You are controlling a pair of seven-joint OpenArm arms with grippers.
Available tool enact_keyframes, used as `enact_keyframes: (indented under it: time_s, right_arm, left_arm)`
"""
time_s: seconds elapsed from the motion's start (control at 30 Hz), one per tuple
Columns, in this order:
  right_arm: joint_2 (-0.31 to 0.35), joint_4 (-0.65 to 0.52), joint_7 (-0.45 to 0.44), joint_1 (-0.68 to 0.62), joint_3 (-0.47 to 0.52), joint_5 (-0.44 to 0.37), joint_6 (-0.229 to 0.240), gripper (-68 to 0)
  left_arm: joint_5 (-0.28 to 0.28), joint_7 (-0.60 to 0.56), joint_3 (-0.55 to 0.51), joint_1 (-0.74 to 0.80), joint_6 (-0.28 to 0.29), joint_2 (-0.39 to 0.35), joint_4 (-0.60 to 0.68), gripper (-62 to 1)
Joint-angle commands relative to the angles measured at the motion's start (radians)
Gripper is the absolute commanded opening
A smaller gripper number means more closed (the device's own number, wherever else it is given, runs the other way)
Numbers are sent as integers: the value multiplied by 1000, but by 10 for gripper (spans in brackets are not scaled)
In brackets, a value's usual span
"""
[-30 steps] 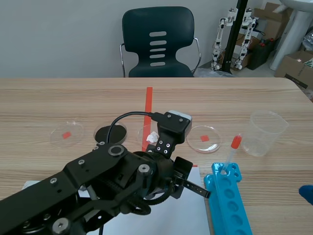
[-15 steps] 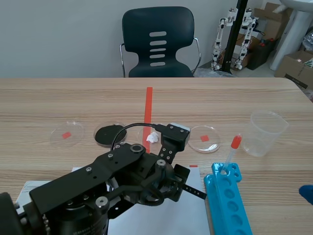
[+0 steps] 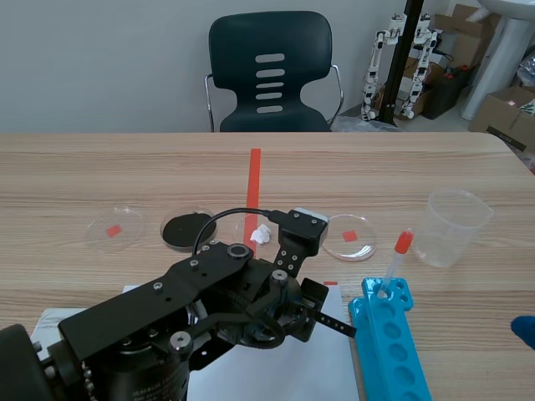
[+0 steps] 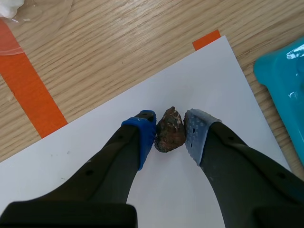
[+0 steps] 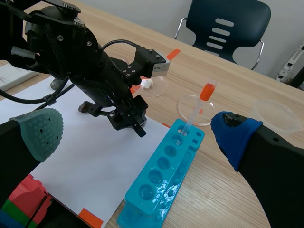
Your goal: Put the right mineral back
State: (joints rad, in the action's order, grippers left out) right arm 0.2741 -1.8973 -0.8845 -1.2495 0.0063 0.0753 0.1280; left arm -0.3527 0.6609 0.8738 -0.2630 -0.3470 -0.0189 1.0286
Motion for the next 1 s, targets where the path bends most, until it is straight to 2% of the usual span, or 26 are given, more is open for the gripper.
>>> enact_keyframes:
  time_s: [0.0,0.2,0.4,0.53,0.83,0.97]
  right_arm:
    - [0,-21,-15,3,6,-8,0,4]
    - [0,-21,-15,3,6,-8,0,4]
    - [0,-21,-15,3,6,-8,0,4]
    - [0,-21,-15,3,6,-8,0,4]
    - [0,-21,-15,3,6,-7,0,4]
    - [0,-21,-15,3,6,-7,0,4]
  left_arm:
    - [-7,-13,-6,-5,1,19,16,-398]
    - [-19,-13,-6,-5,1,19,17,-238]
    - [-26,-40,-6,-2,1,16,20,12]
    - [-36,-50,-6,6,1,-8,54,14]
    - [-51,-77,-6,57,1,-115,226,14]
    - [-51,-85,-6,69,0,-134,252,14]
